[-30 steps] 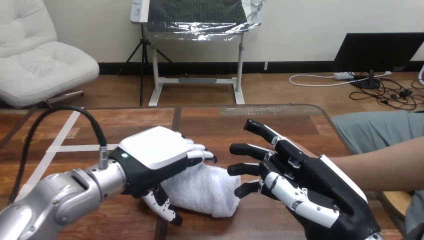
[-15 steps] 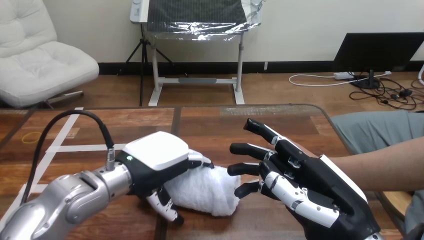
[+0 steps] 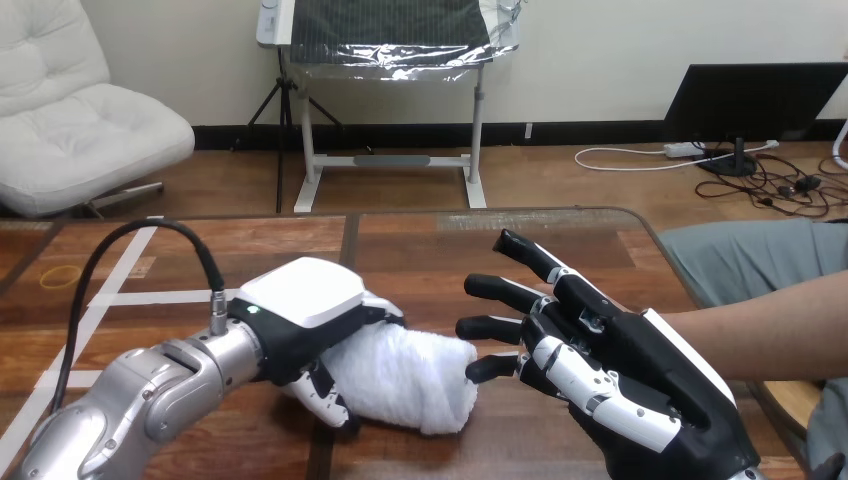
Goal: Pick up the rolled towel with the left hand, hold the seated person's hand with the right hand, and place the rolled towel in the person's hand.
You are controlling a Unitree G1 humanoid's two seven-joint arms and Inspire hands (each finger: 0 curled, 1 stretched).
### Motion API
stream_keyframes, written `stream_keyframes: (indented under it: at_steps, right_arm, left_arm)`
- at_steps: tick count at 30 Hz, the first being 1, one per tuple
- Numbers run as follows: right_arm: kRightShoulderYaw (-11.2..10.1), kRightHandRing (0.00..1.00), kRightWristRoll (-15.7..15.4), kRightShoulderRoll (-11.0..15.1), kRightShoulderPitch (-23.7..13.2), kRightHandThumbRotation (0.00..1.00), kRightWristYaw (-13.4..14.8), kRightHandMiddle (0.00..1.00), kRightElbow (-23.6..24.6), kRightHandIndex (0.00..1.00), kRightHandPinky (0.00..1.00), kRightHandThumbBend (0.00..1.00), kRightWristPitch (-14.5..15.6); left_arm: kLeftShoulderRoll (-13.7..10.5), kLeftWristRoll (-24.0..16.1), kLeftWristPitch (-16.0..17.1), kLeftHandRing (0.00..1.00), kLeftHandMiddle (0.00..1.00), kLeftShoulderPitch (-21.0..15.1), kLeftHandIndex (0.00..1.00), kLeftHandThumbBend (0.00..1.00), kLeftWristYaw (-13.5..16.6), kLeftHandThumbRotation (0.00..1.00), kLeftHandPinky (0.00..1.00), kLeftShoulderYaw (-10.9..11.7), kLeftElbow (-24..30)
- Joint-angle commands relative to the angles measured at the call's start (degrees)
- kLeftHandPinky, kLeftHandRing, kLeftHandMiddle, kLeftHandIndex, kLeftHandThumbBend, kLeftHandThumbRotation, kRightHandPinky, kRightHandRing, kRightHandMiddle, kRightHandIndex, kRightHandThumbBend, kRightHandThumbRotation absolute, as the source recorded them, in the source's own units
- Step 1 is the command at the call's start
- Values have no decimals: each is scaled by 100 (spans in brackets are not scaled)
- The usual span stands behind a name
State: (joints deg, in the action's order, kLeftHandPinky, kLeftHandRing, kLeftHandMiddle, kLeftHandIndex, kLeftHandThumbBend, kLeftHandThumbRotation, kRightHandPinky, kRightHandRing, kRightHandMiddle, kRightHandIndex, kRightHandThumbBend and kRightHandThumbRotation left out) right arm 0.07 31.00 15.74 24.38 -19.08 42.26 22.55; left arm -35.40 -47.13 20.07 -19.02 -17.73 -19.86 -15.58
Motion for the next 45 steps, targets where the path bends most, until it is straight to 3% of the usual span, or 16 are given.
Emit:
stream_keyframes:
  at_steps: [1,10,28,45]
  right_arm:
    - [29,76,130,-24,-127,0,54,84,306,95,67,4,14]
    - [-17,75,466,-14,-80,0,47,85,426,96,68,1,113]
    - [-5,69,655,-69,171,2,121,82,525,92,56,1,59]
    - [47,72,502,-43,161,5,71,84,378,94,62,2,-29]
  left_arm:
    - [-20,22,-192,78,82,-54,79,83,152,20,73,71,10]
    - [-183,12,-270,73,76,133,75,72,222,17,66,113,279]
    - [-330,50,-523,64,69,357,70,64,153,17,57,185,534]
    - [-280,163,-482,63,68,341,69,63,178,20,56,74,360]
